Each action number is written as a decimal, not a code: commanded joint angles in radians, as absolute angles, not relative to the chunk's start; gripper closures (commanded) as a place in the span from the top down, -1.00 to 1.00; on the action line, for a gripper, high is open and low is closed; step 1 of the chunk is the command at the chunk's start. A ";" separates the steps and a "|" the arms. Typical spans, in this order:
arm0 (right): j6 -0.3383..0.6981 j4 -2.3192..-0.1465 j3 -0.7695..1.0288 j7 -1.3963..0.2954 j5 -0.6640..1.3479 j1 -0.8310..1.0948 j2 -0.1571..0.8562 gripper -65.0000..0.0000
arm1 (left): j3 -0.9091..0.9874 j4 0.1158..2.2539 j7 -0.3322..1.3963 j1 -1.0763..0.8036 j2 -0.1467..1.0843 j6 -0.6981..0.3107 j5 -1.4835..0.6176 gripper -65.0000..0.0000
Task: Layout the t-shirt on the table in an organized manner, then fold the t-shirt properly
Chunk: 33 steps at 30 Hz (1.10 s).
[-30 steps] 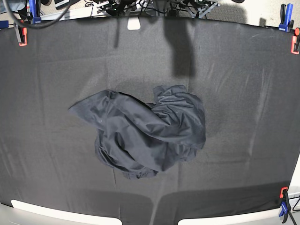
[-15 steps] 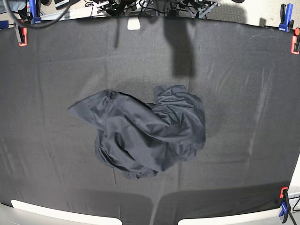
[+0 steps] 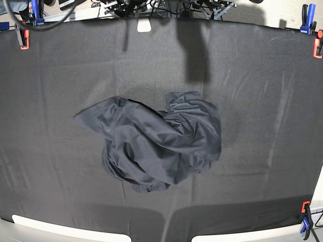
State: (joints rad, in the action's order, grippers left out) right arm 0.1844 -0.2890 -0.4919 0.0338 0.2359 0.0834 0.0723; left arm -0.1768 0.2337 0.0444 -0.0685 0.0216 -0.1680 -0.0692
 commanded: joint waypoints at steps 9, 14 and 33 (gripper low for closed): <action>0.176 -0.296 -0.491 0.045 0.239 0.081 0.075 -0.16 | -0.178 0.242 0.029 -0.067 0.006 -0.191 -0.068 -0.10; 0.176 -0.296 -0.491 0.045 0.239 0.081 0.075 -0.16 | -0.178 0.242 0.080 -0.067 0.006 -0.191 -0.068 -0.10; 0.175 -0.296 -0.491 0.045 0.239 0.081 0.075 -0.16 | -0.178 0.242 0.071 -0.067 0.006 -0.191 -0.068 -0.10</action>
